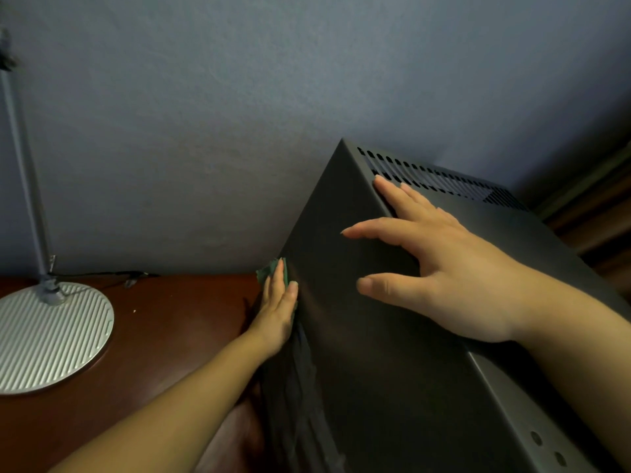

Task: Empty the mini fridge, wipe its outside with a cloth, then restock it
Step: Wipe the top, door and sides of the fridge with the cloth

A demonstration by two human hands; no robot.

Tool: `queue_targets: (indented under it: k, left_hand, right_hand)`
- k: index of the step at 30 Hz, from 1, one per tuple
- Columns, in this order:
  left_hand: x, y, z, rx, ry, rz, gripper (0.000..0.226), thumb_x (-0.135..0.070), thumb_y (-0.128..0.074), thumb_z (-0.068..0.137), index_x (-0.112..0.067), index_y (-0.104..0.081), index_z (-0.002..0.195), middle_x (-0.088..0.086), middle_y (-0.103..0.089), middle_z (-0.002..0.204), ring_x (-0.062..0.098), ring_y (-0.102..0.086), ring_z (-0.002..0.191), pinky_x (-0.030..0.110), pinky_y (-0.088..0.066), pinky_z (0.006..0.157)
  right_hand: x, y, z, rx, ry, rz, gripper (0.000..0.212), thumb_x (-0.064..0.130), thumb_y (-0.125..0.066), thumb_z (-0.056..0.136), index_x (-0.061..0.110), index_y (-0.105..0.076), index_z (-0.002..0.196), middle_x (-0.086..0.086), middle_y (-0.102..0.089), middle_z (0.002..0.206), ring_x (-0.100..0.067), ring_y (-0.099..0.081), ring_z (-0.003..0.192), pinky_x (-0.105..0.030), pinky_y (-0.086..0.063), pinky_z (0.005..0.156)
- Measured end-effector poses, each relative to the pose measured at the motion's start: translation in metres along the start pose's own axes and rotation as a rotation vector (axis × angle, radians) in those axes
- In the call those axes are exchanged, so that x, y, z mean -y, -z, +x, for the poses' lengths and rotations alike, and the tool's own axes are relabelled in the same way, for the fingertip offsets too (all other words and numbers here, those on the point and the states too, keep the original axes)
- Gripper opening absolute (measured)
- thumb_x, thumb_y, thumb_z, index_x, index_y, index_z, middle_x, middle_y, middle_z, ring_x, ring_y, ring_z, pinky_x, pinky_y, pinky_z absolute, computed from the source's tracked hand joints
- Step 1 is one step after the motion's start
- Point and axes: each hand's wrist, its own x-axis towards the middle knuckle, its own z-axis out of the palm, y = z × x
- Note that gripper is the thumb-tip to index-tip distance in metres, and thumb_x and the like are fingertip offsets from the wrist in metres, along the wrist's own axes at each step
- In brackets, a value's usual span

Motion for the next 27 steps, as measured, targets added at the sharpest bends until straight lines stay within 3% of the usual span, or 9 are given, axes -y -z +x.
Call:
queue_targets:
  k: [3, 6, 11, 15, 19, 22, 27]
  left_hand:
    - [0.009, -0.003, -0.01, 0.013, 0.04, 0.014, 0.074, -0.077, -0.025, 0.076, -0.051, -0.002, 0.141, -0.005, -0.003, 0.168, 0.008, 0.004, 0.154, 0.036, 0.0, 0.126]
    - [0.014, -0.009, -0.032, 0.046, 0.066, 0.006, 0.067, -0.078, -0.028, 0.075, -0.062, -0.001, 0.134, -0.006, 0.001, 0.168, 0.006, 0.008, 0.153, 0.037, 0.0, 0.126]
    - [-0.008, -0.018, -0.065, 0.091, 0.049, -0.036, 0.066, -0.081, -0.023, 0.074, -0.065, 0.004, 0.132, -0.019, 0.01, 0.163, -0.007, 0.017, 0.147, 0.022, 0.005, 0.119]
    - [-0.029, -0.023, -0.069, 0.107, -0.017, -0.058, 0.059, -0.078, -0.021, 0.08, -0.067, 0.004, 0.132, -0.031, 0.015, 0.156, -0.016, 0.02, 0.142, 0.021, 0.005, 0.119]
    - [-0.027, -0.023, -0.068, 0.074, -0.055, -0.025, 0.059, -0.075, -0.02, 0.08, -0.059, 0.0, 0.133, -0.027, 0.007, 0.156, -0.034, 0.017, 0.129, 0.0, 0.007, 0.108]
    - [-0.027, -0.022, -0.072, 0.073, -0.026, -0.006, 0.061, -0.077, -0.021, 0.078, -0.058, 0.001, 0.132, -0.025, 0.006, 0.157, -0.025, 0.017, 0.136, -0.001, 0.007, 0.106]
    - [-0.038, -0.033, -0.086, 0.028, 0.031, -0.077, 0.056, -0.053, -0.028, 0.089, -0.055, -0.001, 0.138, -0.022, 0.001, 0.159, -0.007, 0.011, 0.146, 0.021, 0.003, 0.119]
  right_hand:
    - [0.001, 0.001, 0.0, 0.005, -0.012, -0.005, 0.057, 0.069, -0.058, 0.085, 0.066, -0.035, 0.137, 0.031, 0.019, 0.161, 0.004, 0.023, 0.147, -0.045, 0.0, 0.126]
    - [0.0, 0.0, 0.0, 0.004, 0.0, -0.013, 0.057, 0.071, -0.056, 0.085, 0.066, -0.034, 0.137, 0.031, 0.019, 0.161, 0.003, 0.023, 0.148, -0.046, -0.001, 0.126]
    - [0.001, -0.001, 0.001, -0.001, -0.003, -0.016, 0.057, 0.074, -0.055, 0.083, 0.067, -0.034, 0.136, 0.03, 0.019, 0.161, 0.003, 0.023, 0.148, -0.046, -0.001, 0.126]
    - [0.0, -0.002, 0.001, -0.005, -0.004, -0.014, 0.064, 0.077, -0.048, 0.074, 0.067, -0.035, 0.136, 0.029, 0.018, 0.162, 0.001, 0.022, 0.149, -0.048, -0.001, 0.126]
    - [0.002, -0.001, 0.0, -0.008, -0.006, -0.012, 0.057, 0.07, -0.056, 0.084, 0.063, -0.037, 0.138, 0.025, 0.016, 0.163, -0.002, 0.02, 0.15, -0.047, 0.001, 0.125]
    - [0.003, -0.001, -0.001, -0.014, -0.006, -0.012, 0.057, 0.067, -0.057, 0.084, 0.061, -0.039, 0.139, 0.022, 0.014, 0.165, -0.005, 0.018, 0.151, -0.05, 0.001, 0.125]
    - [0.003, -0.002, -0.001, -0.031, 0.0, -0.016, 0.057, 0.064, -0.059, 0.085, 0.057, -0.043, 0.139, 0.017, 0.011, 0.167, -0.011, 0.015, 0.153, -0.054, -0.002, 0.124]
